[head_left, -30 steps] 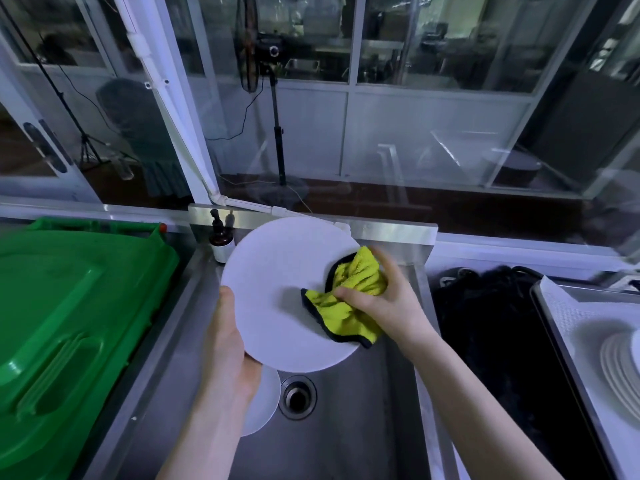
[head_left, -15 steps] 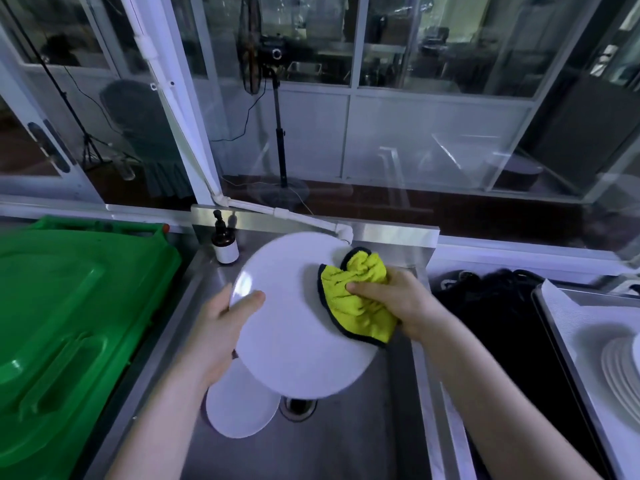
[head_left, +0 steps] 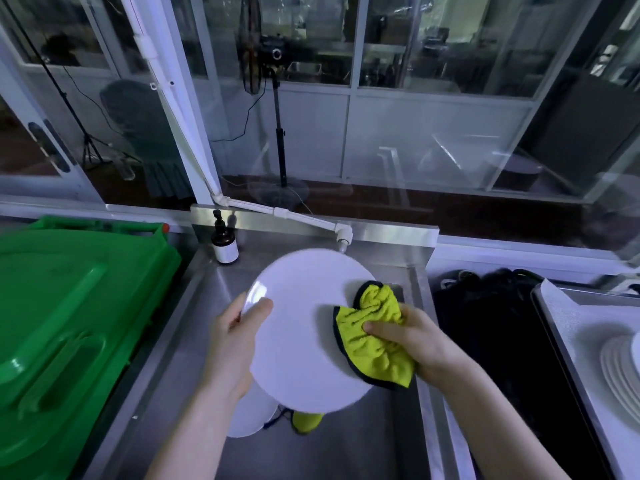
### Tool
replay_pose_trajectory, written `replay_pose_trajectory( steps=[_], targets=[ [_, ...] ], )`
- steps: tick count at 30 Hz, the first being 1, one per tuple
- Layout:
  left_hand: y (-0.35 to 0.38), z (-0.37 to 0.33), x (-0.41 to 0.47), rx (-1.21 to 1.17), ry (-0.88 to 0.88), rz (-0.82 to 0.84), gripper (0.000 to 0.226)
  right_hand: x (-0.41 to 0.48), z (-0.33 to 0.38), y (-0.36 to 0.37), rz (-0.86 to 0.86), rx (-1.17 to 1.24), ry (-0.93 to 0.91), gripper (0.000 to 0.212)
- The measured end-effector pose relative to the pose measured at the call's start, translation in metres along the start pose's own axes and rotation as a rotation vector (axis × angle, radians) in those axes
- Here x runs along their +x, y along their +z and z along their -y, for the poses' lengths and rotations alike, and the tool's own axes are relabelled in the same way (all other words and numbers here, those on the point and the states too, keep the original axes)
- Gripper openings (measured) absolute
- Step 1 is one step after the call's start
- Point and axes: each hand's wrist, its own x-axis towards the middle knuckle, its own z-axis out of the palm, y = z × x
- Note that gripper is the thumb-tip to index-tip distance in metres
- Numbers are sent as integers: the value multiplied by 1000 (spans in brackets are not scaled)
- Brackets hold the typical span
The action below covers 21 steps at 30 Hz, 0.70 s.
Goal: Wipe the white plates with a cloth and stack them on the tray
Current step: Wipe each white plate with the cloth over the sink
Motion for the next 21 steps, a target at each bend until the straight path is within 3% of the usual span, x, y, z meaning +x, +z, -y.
replay_pose_trajectory(
  steps=[2,4,6,10,12,14,16,19,21],
  targets=[
    [2,-2,5,-53,-30,-84,10,-5,-17,6,-50,114,28,46],
    [2,-6,10,-12,-23,-44,11,-5,-20,11,-88,144,35,50],
    [-3,-14,14,72,2,69,5,-1,-7,9,-80,80,11,49],
    [-7,-41,28,419,86,457,19,8,33,5,107,-287,-69,29],
    [0,-50,33,584,148,545,22,12,43,11,173,-447,-85,25],
    [6,-55,37,626,233,483,21,15,44,13,155,-429,-111,25],
    [5,-56,41,582,304,319,8,15,41,13,104,-312,-145,22],
    [0,-42,27,313,307,-31,18,12,26,14,-123,22,-150,16],
    [13,-22,6,97,242,-193,13,10,10,24,-278,264,-112,14]
  ],
)
